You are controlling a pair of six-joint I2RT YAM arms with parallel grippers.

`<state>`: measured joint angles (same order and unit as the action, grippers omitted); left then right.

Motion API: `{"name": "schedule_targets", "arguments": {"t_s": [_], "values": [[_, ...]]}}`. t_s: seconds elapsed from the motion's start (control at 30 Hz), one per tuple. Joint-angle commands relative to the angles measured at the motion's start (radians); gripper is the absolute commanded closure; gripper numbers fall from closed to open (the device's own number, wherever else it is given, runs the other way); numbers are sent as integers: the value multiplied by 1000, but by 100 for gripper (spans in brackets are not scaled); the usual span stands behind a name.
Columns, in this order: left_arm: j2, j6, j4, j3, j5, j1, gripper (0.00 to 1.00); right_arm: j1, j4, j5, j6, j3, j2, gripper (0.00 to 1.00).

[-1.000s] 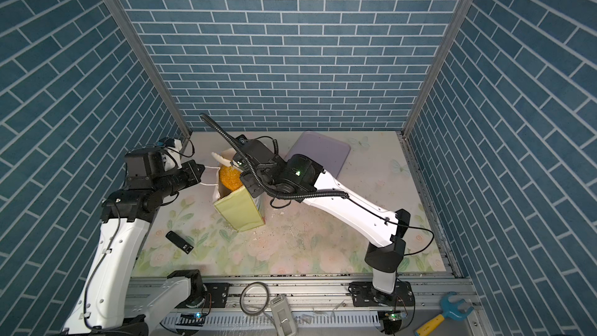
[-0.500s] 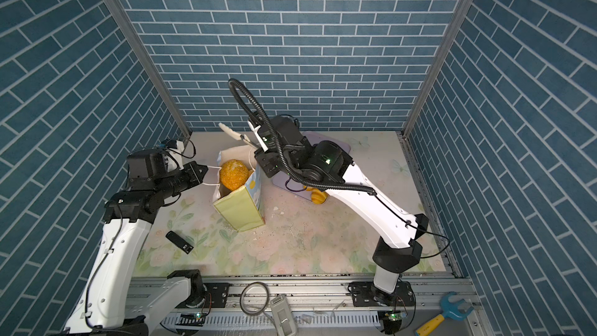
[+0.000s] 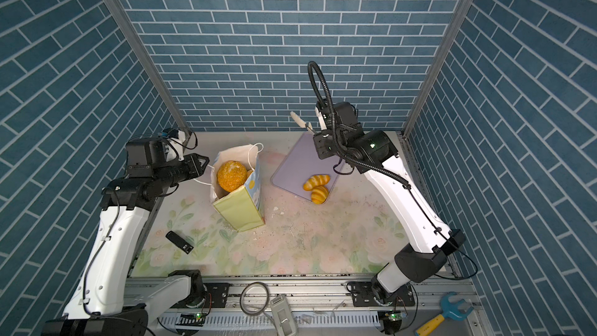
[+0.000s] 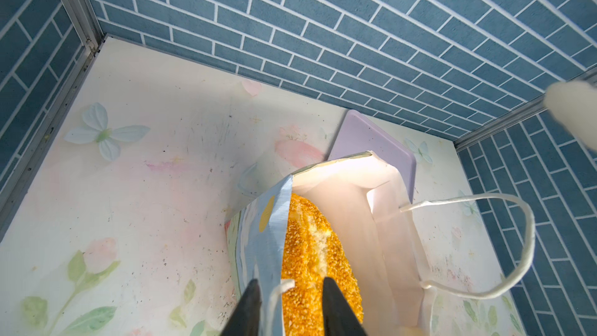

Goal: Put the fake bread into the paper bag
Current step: 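Swing the empty tongs back over the striped buns on the tray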

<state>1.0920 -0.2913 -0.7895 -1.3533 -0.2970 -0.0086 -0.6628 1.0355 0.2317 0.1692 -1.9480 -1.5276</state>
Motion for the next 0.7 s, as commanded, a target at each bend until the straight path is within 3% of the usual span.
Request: {"name": "schedule_targets", "arguments": {"t_s": [0.0, 0.17, 0.27, 0.4, 0.5, 0.67], "values": [[24, 81, -73, -84, 82, -48, 59, 54, 11, -108, 67, 86, 44, 54], [112, 148, -147, -228, 169, -199, 47, 128, 2, -172, 108, 268, 62, 54], [188, 176, -195, -329, 183, -294, 42, 163, -7, -206, 125, 345, 71, 54], [263, 192, -229, -420, 215, -356, 40, 187, -14, -240, 138, 413, 74, 54], [310, 228, -276, -491, 340, -408, 39, 193, -16, -249, 144, 445, 67, 54], [399, 241, -313, -566, 232, -451, 36, 198, -19, -248, 143, 473, 60, 54]]}}
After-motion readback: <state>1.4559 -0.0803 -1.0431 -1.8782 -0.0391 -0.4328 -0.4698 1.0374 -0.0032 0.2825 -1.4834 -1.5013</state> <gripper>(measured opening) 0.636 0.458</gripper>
